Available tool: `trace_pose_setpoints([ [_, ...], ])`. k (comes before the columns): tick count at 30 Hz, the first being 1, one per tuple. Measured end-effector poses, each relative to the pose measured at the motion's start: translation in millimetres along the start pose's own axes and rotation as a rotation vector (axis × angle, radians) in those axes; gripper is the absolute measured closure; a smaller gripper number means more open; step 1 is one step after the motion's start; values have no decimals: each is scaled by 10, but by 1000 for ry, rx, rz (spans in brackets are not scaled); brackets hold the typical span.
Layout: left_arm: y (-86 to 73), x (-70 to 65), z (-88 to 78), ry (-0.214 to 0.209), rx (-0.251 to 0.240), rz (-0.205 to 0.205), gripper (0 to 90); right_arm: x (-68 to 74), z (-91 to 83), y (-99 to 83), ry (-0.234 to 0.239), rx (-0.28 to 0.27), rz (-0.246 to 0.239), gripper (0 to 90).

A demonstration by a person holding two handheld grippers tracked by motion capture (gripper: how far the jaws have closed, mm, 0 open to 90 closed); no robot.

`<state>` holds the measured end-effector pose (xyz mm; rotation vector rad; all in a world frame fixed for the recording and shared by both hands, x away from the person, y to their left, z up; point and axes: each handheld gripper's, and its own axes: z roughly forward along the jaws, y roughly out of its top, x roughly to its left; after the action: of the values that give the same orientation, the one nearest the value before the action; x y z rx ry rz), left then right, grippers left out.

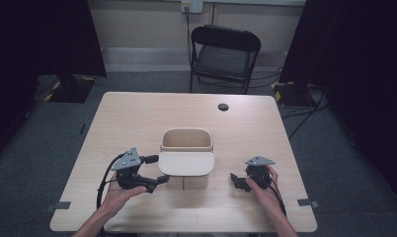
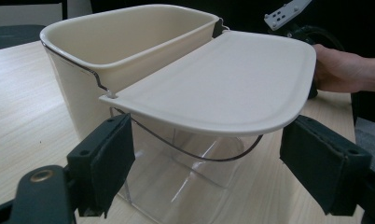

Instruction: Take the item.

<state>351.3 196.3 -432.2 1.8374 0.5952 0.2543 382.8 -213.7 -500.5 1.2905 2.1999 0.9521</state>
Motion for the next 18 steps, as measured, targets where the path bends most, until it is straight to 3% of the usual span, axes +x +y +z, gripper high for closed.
trace_pose_setpoints([
  [18, 42, 7, -14, -14, -31, 4, 158, 0, 0, 0, 0, 0, 0, 137],
])
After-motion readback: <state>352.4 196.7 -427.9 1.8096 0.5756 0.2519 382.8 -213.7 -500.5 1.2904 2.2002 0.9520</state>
